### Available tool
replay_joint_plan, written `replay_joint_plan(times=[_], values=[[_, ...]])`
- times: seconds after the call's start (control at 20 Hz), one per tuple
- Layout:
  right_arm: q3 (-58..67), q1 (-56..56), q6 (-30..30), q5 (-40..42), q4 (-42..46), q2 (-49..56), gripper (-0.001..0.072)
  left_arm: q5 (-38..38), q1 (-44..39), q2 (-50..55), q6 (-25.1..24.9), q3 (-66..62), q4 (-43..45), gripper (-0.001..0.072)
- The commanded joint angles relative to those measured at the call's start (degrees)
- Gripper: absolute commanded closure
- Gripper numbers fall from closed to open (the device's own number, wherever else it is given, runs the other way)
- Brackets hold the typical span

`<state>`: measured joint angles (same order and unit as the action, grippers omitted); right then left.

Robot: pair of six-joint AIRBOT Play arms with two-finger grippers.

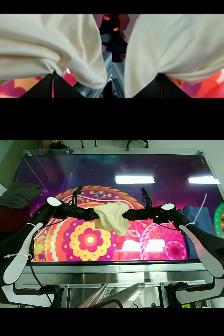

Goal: Fold the shirts.

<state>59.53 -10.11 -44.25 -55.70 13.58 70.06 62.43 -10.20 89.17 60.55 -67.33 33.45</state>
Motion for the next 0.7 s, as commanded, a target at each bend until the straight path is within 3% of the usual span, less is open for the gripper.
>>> replay_joint_plan(times=[0.0, 0.15, 0.2, 0.25, 0.3, 0.65], values=[[1.18, 0.02, 0.98, 0.2, -0.33, -3.91, 0.0695, 0.28, 1.62, -4.68, -0.07, 0.57, 0.02, 0.0698], [1.27, 0.02, -0.04, 0.15, 2.1, -4.5, 0.0694, 0.63, 1.55, -5.64, -0.07, 2.56, 0.2, 0.0692], [1.22, 0.02, -1.68, 0.15, 4.55, -4.37, 0.0695, 0.59, 1.42, -5.64, -0.07, 3.74, 0.52, 0.046], [1.22, 0.02, -2.82, 0.13, 6.56, -4.31, 0.0694, -0.09, 1.36, -5.64, -0.02, 5.53, 0.68, 0.0073], [1.22, 0.02, -3.15, 0.13, 7.91, -4.33, 0.0695, -1.22, 1.25, -5.62, 0.0, 7.56, 0.98, 0.0042], [1.22, 0.02, -3.15, 0.22, 8.28, -4.31, 0.0694, -8.35, 2.62, -5.62, -0.07, 18.16, 1.51, 0.0046]])
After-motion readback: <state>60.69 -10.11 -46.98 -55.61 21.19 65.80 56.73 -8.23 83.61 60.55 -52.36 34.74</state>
